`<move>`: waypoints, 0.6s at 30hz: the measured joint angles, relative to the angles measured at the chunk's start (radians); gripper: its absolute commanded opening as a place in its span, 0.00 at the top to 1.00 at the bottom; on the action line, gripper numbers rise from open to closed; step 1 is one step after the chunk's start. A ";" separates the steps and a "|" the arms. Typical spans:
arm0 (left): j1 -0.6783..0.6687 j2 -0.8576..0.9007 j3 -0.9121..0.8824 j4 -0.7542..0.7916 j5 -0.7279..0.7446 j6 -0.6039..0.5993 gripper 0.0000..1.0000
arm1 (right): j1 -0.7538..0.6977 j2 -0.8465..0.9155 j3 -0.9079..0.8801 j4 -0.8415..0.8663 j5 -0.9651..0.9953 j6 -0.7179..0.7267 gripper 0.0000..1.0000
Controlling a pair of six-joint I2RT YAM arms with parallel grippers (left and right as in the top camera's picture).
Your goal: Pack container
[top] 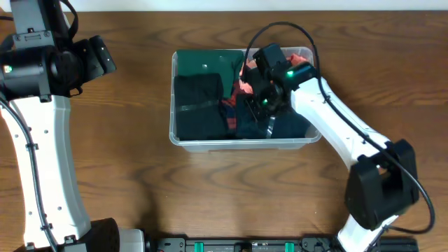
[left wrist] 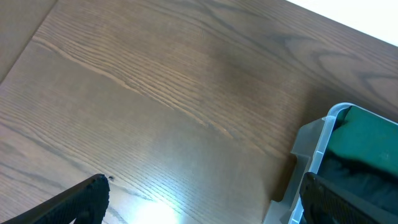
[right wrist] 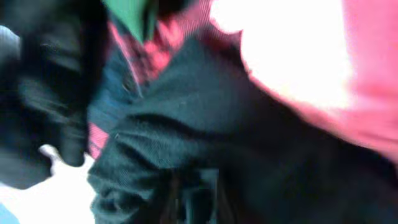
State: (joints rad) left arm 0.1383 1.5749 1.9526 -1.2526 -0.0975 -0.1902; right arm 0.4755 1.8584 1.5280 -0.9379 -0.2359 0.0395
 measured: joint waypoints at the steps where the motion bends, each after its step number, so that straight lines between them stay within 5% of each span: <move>1: 0.000 0.000 0.000 0.000 0.000 0.000 0.02 | -0.001 -0.018 0.012 -0.006 0.004 0.000 0.40; 3: 0.000 0.000 0.000 0.000 0.000 0.000 0.02 | -0.010 -0.065 0.040 -0.020 0.011 0.003 0.21; 7: 0.000 0.000 0.000 0.000 0.000 0.000 0.02 | -0.053 -0.200 0.106 -0.036 0.042 0.003 0.01; 18: 0.000 0.000 0.000 0.000 0.000 0.000 0.02 | -0.296 -0.509 0.138 -0.111 0.200 0.001 0.01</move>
State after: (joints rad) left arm 0.1383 1.5749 1.9526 -1.2522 -0.0975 -0.1902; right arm 0.1795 1.3495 1.6661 -1.0485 -0.0364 0.0406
